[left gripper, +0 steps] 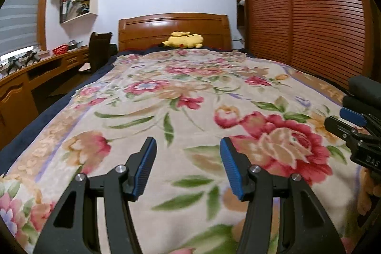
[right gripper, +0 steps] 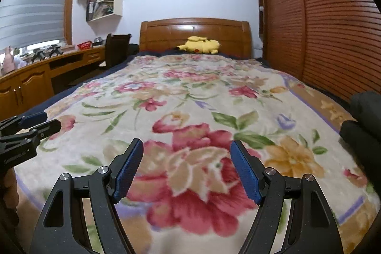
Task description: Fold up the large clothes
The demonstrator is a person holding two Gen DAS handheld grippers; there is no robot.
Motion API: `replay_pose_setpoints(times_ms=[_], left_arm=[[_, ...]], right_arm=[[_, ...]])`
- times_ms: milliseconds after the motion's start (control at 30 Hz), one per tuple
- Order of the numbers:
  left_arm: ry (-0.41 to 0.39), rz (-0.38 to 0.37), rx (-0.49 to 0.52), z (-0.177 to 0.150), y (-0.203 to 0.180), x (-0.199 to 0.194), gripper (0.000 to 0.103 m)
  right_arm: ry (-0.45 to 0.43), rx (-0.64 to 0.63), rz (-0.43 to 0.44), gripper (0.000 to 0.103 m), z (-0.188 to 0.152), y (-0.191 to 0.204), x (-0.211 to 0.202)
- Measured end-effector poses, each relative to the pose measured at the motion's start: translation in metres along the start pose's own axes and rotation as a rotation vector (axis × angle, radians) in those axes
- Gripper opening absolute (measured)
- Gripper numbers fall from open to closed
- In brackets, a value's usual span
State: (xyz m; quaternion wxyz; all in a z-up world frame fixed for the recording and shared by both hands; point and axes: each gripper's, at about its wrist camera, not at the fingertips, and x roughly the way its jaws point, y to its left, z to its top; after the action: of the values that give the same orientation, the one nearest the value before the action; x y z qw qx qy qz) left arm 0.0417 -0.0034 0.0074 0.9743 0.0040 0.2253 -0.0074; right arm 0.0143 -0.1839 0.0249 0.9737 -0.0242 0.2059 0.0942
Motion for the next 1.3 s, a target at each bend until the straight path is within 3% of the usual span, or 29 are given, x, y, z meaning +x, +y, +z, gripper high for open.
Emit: replay_pose_setpoints(times_ms=[1300], left_arm=[[-0.008, 0.007, -0.021, -0.011, 0.016, -0.007, 0.055]], right_arm=[[-0.011, 0.001, 0.014, 0.077, -0.01, 0.006, 0.01]])
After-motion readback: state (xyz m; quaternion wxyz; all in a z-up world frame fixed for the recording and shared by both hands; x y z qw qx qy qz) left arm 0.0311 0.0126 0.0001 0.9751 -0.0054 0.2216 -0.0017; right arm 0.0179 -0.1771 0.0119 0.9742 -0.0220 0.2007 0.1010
